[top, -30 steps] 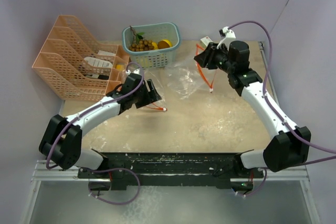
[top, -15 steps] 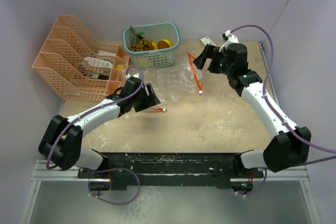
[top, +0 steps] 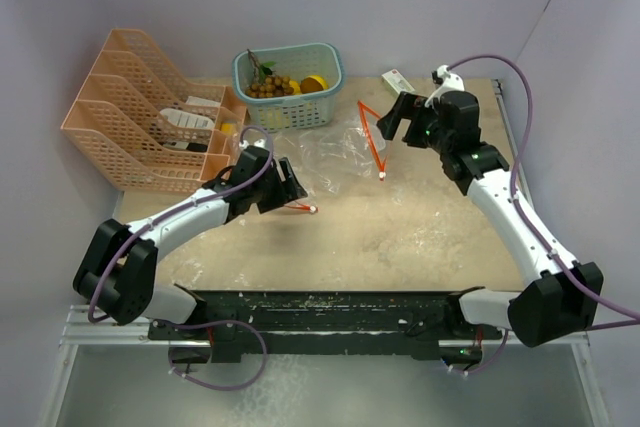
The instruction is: Open the zip-top bag and remove the fake food
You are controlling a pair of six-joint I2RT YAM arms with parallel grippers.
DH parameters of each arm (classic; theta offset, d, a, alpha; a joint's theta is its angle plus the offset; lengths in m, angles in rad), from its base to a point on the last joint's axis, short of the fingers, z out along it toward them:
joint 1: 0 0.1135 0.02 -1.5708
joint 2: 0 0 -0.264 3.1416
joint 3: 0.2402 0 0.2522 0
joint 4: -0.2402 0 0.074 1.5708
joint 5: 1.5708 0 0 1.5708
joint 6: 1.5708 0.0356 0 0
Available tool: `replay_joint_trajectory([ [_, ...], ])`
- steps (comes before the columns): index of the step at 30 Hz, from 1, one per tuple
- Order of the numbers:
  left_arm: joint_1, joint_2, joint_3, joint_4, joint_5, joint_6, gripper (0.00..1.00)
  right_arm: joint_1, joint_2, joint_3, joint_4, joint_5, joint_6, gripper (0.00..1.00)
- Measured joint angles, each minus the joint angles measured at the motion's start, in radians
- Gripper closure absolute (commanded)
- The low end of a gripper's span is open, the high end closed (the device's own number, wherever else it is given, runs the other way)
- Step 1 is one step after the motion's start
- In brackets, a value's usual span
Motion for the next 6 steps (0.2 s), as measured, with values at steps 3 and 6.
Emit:
replay_joint_trajectory([
  [3,0.000,0.000,0.000,0.000,0.003,0.000,0.25,0.000,0.000,0.000,-0.001,0.011,-0.004,0.01],
  [6,0.000,0.004,0.000,0.000,0.004,0.000,0.25,0.000,0.000,0.000,-0.002,0.014,-0.004,0.01],
])
